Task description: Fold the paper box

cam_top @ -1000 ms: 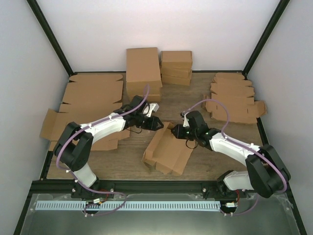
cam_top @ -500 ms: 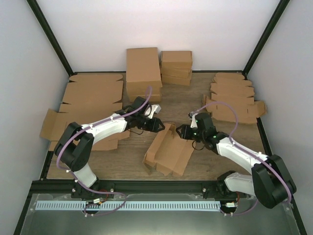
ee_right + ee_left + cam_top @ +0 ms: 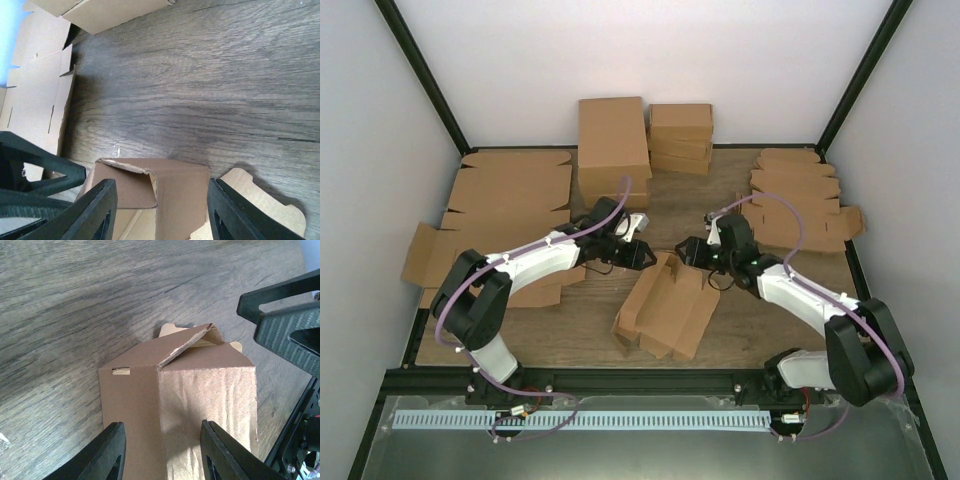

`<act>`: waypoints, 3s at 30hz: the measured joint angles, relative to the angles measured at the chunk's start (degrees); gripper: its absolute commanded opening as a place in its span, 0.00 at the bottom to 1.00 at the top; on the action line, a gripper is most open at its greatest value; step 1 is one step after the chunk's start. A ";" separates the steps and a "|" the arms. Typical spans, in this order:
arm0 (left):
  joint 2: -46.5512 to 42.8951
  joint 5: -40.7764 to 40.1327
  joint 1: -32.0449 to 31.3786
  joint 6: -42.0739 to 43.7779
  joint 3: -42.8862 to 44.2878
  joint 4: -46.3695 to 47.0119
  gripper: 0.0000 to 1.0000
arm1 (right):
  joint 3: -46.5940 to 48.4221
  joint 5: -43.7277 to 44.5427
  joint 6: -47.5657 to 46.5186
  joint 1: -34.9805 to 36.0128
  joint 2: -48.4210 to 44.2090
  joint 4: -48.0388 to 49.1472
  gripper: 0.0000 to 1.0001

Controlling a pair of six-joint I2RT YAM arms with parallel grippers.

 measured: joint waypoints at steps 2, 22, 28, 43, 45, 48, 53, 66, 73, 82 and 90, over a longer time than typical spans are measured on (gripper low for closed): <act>0.00 0.00 0.00 0.00 0.00 0.00 0.44 | 0.94 0.09 0.11 0.00 1.36 0.00 0.51; 0.96 0.17 0.00 -0.02 0.02 -0.04 0.44 | 1.29 -1.55 0.00 2.21 5.09 -0.15 0.20; 1.05 0.15 0.00 -0.02 0.02 -0.07 0.44 | 0.57 -1.97 -0.22 2.71 5.09 -0.22 0.28; 1.05 0.24 -0.61 -0.26 0.02 -0.02 0.44 | 0.39 -2.69 -4.13 0.26 -2.69 -2.34 0.44; 1.05 0.24 -0.61 -0.26 0.02 -0.04 0.44 | 0.50 -4.35 -4.85 -1.99 -2.75 -2.54 0.44; 1.05 0.22 -0.61 -0.26 0.02 -0.02 0.44 | 1.84 -6.43 -5.95 -5.22 -1.55 -3.32 0.43; 1.05 0.22 -0.72 -0.26 0.02 -0.09 0.44 | 10.36 -8.35 -8.61 -7.13 7.43 -5.01 0.38; 1.05 -0.02 -2.01 -0.35 0.24 -1.01 0.44 | 16.87 -16.39 -14.88 -7.65 24.04 -5.46 0.15; 1.03 -0.09 -2.38 -0.72 0.24 -1.05 0.44 | 10.25 -22.45 -16.37 -7.65 19.15 -2.60 0.17; 1.03 -0.09 -2.78 -0.90 0.24 -1.05 0.44 | 0.55 -24.39 -16.26 -7.67 10.27 1.27 0.23; 1.03 0.24 -2.86 -1.05 0.26 -1.05 0.44 | -6.36 -25.22 -15.61 -7.72 7.19 8.39 0.23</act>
